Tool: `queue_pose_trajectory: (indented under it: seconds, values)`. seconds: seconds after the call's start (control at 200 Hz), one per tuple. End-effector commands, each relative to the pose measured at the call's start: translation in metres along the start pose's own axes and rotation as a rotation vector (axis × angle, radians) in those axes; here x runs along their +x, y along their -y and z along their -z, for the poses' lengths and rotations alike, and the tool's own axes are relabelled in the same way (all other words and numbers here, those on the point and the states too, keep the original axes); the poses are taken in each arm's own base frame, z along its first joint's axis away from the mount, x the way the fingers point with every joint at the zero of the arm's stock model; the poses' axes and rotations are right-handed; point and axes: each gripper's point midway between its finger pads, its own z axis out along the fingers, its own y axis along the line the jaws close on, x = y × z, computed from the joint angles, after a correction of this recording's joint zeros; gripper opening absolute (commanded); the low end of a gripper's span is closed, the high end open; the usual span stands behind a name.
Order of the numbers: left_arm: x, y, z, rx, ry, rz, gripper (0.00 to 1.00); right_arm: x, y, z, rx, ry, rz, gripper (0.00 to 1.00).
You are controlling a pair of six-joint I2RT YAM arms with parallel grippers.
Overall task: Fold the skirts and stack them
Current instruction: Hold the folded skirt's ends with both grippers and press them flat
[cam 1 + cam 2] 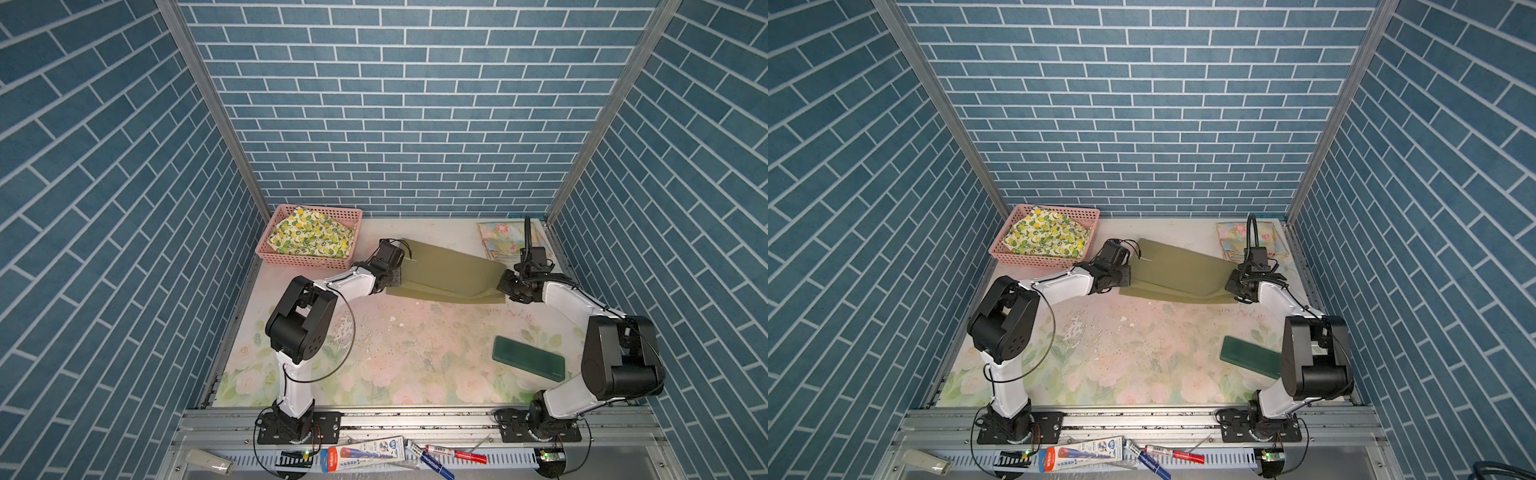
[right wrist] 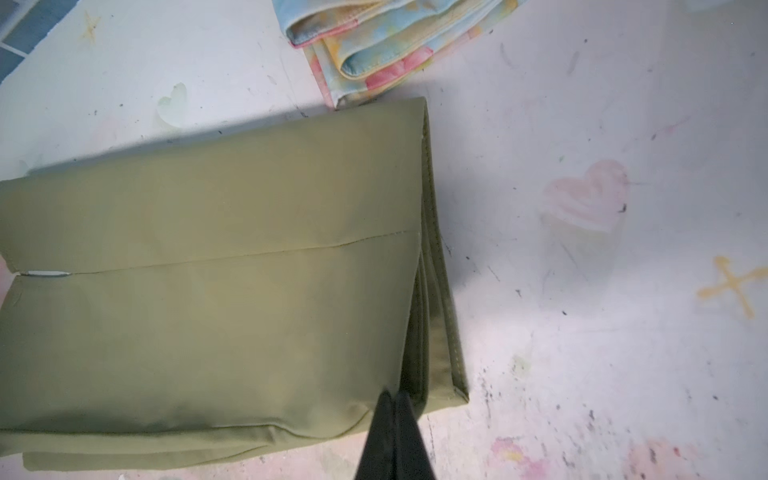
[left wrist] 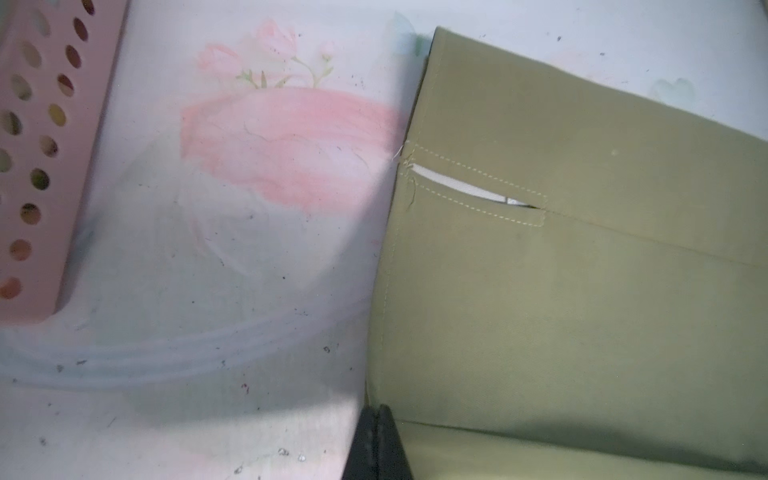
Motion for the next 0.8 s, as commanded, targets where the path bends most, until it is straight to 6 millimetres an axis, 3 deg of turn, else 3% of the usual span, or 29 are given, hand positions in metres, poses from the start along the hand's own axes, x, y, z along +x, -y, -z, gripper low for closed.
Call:
queue_pose_trajectory:
  seconds: [0.0,0.485,0.53,0.62,0.695,0.795]
  values:
    - [0.005,-0.009,0.008,-0.01,-0.01,0.001,0.0,0.008,0.008,0.007,0.038,-0.016,0.018,0.0]
    - [0.047,-0.015,-0.006,0.011,-0.1,0.023,0.01,0.053,0.027,-0.016,0.06,-0.13,-0.013,0.03]
    - [0.049,-0.015,-0.007,0.012,-0.107,0.021,0.1,0.056,0.029,-0.017,0.072,-0.14,-0.014,0.09]
    - [0.048,-0.012,-0.006,0.023,-0.108,0.015,0.41,0.055,0.03,-0.016,0.08,-0.142,-0.014,0.36]
    - [0.04,-0.011,0.0,0.029,-0.084,0.002,0.59,0.046,0.027,-0.008,0.063,-0.113,-0.023,0.53]
    - [0.022,-0.007,0.011,0.033,-0.037,-0.025,0.78,0.029,0.021,0.004,0.01,-0.074,-0.059,0.65]
